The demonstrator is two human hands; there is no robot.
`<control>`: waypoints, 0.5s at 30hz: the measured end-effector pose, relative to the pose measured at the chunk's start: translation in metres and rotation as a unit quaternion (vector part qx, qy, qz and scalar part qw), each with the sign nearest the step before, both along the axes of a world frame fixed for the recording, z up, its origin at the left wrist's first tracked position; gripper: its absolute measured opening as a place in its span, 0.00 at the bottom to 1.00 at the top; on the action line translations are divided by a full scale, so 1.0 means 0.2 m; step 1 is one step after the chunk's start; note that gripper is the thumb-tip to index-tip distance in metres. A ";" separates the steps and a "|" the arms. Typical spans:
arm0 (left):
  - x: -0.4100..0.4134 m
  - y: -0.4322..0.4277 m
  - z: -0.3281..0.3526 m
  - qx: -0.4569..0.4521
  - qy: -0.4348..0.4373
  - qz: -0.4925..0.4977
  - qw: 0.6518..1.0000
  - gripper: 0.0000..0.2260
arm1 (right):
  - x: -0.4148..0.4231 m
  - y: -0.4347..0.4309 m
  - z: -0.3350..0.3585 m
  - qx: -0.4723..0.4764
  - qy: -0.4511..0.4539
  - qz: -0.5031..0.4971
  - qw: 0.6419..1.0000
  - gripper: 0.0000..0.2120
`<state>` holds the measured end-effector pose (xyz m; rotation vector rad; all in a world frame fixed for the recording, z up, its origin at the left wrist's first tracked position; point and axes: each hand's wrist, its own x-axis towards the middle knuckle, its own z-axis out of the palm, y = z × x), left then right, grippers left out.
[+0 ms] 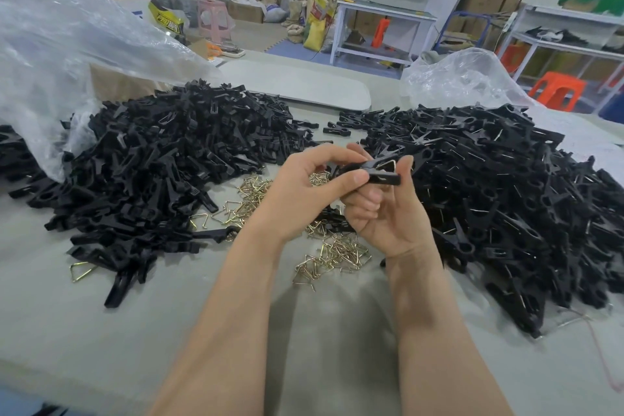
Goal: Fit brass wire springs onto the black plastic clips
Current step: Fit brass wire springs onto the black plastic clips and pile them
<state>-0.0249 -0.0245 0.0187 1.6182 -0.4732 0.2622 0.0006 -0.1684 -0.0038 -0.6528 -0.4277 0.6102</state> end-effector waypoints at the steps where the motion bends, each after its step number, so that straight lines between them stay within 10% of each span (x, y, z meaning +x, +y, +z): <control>1: 0.00 0.00 0.00 0.008 -0.002 0.007 1.000 0.07 | 0.00 0.00 0.00 -0.022 0.001 -0.007 1.000 0.28; 15: 0.00 -0.02 0.00 -0.017 -0.011 0.039 0.999 0.09 | -0.03 0.17 0.04 0.018 0.035 -0.051 0.998 0.22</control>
